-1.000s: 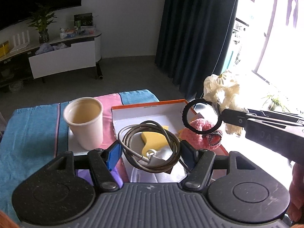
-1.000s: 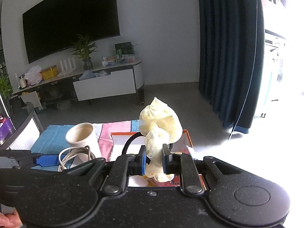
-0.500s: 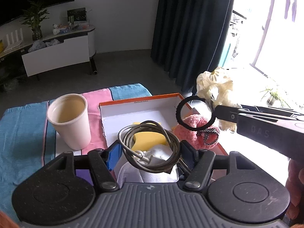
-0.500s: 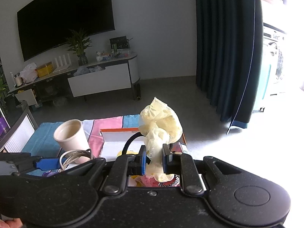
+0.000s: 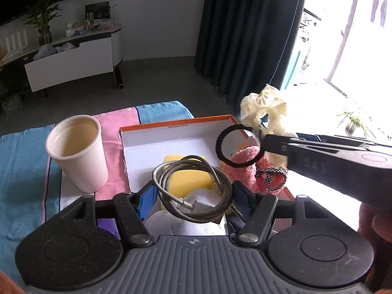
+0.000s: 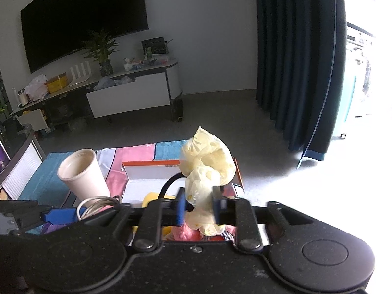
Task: Organize soft objects
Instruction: 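Open both tools to drop the cable and glove into the box, then withdraw the right tool from the filled box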
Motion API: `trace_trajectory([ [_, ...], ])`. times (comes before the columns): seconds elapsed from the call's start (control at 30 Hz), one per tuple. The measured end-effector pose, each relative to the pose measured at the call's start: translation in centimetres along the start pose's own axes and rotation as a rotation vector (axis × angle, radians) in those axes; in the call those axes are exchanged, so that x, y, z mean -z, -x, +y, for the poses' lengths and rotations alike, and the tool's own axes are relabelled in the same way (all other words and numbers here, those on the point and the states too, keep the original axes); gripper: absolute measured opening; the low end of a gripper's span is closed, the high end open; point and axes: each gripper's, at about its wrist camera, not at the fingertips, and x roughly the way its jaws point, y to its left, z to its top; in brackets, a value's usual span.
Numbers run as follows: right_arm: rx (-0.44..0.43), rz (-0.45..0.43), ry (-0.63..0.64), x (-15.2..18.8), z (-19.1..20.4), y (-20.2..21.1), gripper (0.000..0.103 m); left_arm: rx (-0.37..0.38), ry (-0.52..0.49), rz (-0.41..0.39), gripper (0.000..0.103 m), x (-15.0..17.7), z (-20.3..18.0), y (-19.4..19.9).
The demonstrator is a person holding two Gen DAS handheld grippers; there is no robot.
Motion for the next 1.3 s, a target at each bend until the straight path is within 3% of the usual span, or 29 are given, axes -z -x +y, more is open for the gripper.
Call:
trace_trajectory([
  [0.07, -0.008, -0.003, -0.012, -0.1, -0.3, -0.5, 0.051, -0.001, 0.003, 0.003, 0.067, 0.0, 0.0, -0.2],
  [0.5, 0.029, -0.1, -0.079, 0.1, -3.2, 2.4, 0.056, 0.025, 0.018, 0.026, 0.068, -0.2, -1.0, -1.3],
  [0.6, 0.023, -0.12, -0.079, 0.2, -3.3, 3.5, 0.056, 0.065, 0.038, 0.022, 0.08, -0.3, -1.2, -1.4],
  [0.8, 0.026, -0.141, -0.065, 0.6, -2.8, 5.4, 0.056, 0.099, 0.065, 0.006, 0.083, -0.3, -1.1, -0.7],
  [1.17, 0.055, -0.145, -0.022, 2.0, -1.7, 9.1, 0.067, -0.005, 0.077, -0.034, 0.103, 0.2, -0.7, 3.9],
  [1.3, 0.063, -0.132, -0.016, 3.1, -1.5, 10.5, 0.069, -0.06, 0.091, -0.034, 0.103, 1.2, -0.8, 5.7],
])
